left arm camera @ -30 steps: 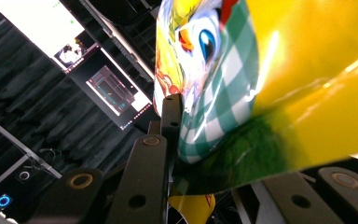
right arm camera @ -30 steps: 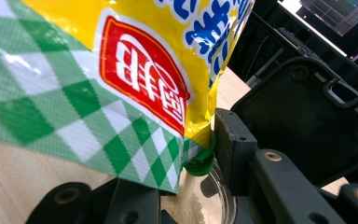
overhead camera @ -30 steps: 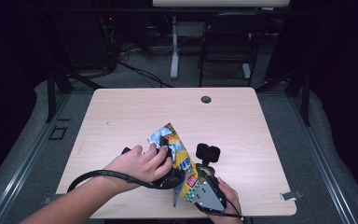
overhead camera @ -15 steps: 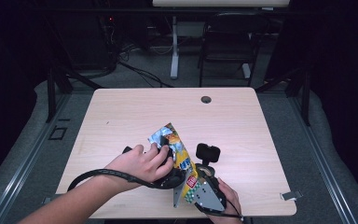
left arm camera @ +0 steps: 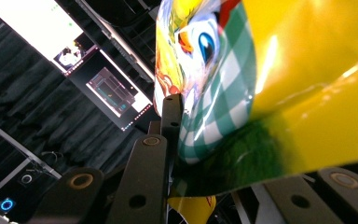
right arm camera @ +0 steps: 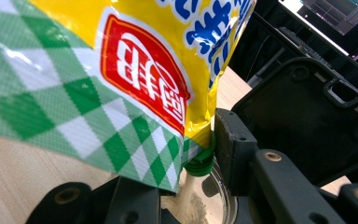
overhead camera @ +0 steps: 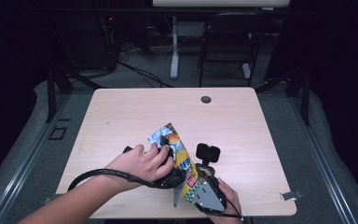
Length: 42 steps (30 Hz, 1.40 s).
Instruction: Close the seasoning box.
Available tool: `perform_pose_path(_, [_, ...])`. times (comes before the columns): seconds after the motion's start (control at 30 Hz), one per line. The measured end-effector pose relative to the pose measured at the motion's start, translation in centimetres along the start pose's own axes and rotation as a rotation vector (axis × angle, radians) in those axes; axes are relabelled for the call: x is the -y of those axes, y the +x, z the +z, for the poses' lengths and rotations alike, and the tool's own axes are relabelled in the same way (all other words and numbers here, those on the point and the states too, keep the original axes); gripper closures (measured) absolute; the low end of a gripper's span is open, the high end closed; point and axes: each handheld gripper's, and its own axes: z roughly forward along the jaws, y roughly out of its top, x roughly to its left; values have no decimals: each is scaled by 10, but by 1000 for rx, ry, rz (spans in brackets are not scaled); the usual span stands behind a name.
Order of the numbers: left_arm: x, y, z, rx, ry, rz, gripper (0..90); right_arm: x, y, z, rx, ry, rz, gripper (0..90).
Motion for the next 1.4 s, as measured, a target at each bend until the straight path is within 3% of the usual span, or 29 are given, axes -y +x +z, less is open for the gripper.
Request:
perform_pose_path(0.77, [-1,1,-1,0,1,10,797,0,0,0,2,-1,-4,712])
perform_pose_path(0.8, [-1,-5,5,-29,-101,-87,797,0,0,0,3,-2,-2,712])
perform_pose_path(1.4, [-1,-3,5,-28,-108,-88,798,-1,-1,-1,-1,-1,1,712])
